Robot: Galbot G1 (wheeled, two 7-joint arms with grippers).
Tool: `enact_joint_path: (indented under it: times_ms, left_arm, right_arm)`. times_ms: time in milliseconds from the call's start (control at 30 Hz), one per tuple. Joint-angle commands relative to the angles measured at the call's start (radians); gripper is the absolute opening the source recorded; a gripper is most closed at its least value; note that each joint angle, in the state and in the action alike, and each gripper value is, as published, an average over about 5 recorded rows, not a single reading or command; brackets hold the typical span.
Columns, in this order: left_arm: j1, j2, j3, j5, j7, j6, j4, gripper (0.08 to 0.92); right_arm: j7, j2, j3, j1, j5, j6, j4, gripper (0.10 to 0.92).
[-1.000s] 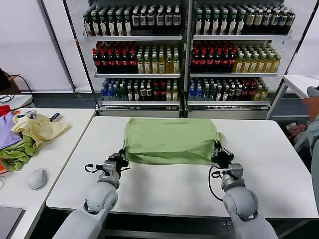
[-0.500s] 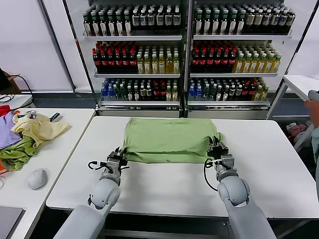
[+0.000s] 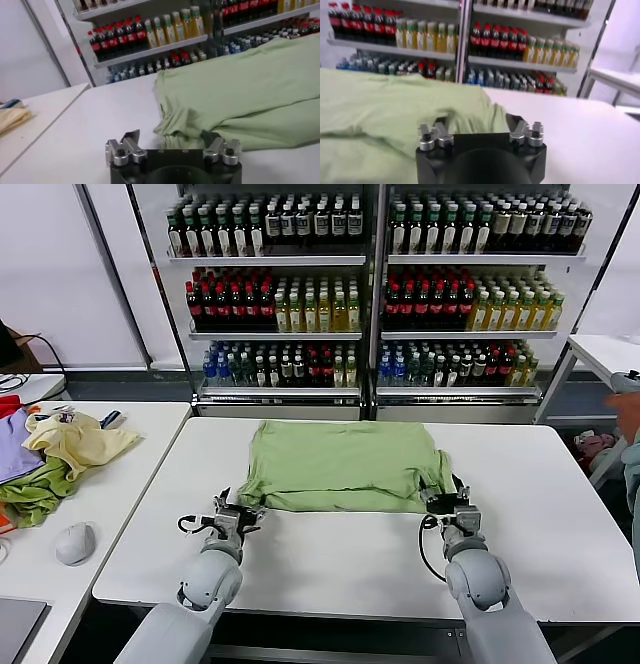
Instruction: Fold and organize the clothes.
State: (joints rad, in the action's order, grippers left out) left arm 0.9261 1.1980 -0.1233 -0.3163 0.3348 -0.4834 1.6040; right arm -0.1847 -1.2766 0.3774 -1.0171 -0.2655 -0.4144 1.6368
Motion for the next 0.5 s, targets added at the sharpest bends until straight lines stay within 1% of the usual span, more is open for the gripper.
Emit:
enact_joint_path:
  times_ms: [33, 67, 233, 400, 500]
  left_arm:
    - [-0.012, 0.014, 0.005, -0.032, 0.0, -0.005, -0.025, 0.755]
    - [-0.013, 0.016, 0.005, -0.037, 0.0, -0.008, -0.028, 0.721]
    - [-0.015, 0.016, 0.004, -0.061, -0.001, -0.034, -0.035, 0.584]
    - [-0.012, 0.015, -0.001, -0.066, 0.0, -0.04, -0.034, 0.436]
    - [0.004, 0.011, -0.004, -0.07, -0.001, -0.024, -0.01, 0.349]
  right_arm:
    - [-0.014, 0.0, -0.005, -0.012, -0.056, -0.054, -0.018, 0.731]
    - [-0.014, 0.0, -0.009, -0.01, -0.059, -0.053, -0.02, 0.696]
    - [-0.011, 0.005, -0.018, -0.009, -0.062, -0.045, -0.019, 0.576]
    - [-0.008, 0.012, -0.019, -0.015, -0.064, -0.037, -0.014, 0.412]
    - [-0.005, 0.013, -0.018, -0.025, -0.065, -0.034, -0.007, 0.325]
